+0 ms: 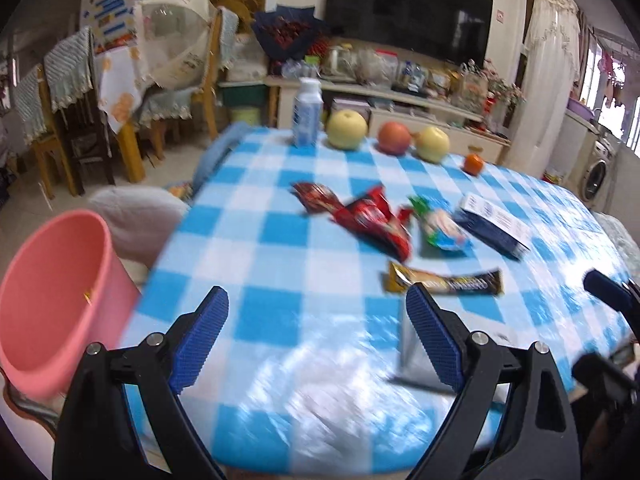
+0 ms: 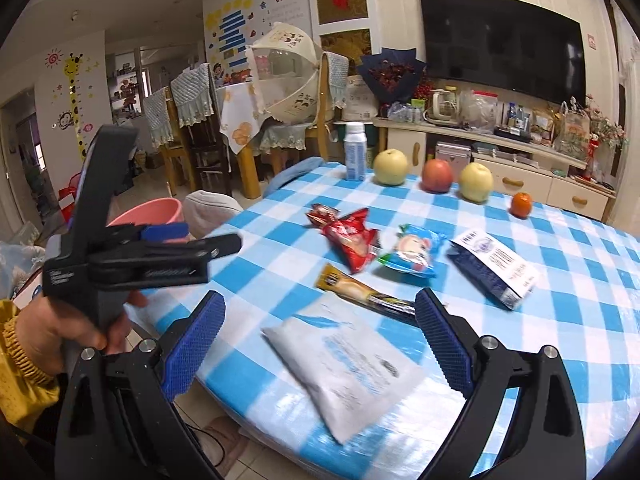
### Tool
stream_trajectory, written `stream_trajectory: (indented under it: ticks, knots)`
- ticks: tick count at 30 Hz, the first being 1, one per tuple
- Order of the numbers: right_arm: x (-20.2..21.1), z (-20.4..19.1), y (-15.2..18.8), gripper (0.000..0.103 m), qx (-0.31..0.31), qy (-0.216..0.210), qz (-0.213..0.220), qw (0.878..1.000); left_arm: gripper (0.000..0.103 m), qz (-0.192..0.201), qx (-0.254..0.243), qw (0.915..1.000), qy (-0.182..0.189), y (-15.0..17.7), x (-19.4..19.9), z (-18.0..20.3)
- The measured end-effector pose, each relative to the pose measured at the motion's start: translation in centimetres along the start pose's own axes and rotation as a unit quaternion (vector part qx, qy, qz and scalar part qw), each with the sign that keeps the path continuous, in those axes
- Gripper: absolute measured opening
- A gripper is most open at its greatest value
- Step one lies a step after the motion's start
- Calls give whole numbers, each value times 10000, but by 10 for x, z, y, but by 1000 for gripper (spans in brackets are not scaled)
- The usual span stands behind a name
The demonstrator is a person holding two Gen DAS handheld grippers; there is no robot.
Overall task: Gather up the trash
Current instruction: 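Lower left gripper onto white feather-print wipes packet and close it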
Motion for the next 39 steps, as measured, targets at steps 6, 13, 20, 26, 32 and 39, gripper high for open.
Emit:
stream_trajectory:
  ticks: [6, 13, 20, 26, 32, 39]
  knots:
    - [9, 33, 4, 95, 74, 339, 61, 9994, 91, -443, 447, 9965, 549, 25, -9, 24]
    - [15, 55, 12, 95, 273, 704, 134, 9971, 78, -776, 1115, 9862, 949, 52, -24, 56]
    - [16, 69, 12, 95, 315, 781, 128, 9964, 78, -1245, 1529, 9751, 1013, 63, -57, 88]
    - [10, 86, 12, 95, 147, 781, -47, 9968, 78, -1370, 1350, 9785, 747, 49, -79, 113]
    - [10, 100, 9, 95, -135, 727, -71, 9972, 80, -1569, 738, 9848, 105, 28, -105, 122]
    - [8, 117, 7, 95, -589, 585, -159, 9964, 81, -1459, 739, 9864, -171, 2, -122, 95]
Point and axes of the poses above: each gripper's, at about its wrist camera, not at the fingertips, and x roughly against the way its jaws point, z to its right, y to its underside, the point moved 1 cm from there along -x, roughly the way its jaws point, and after that the axes turned 9 degrees about y, right-handed, at the moved point
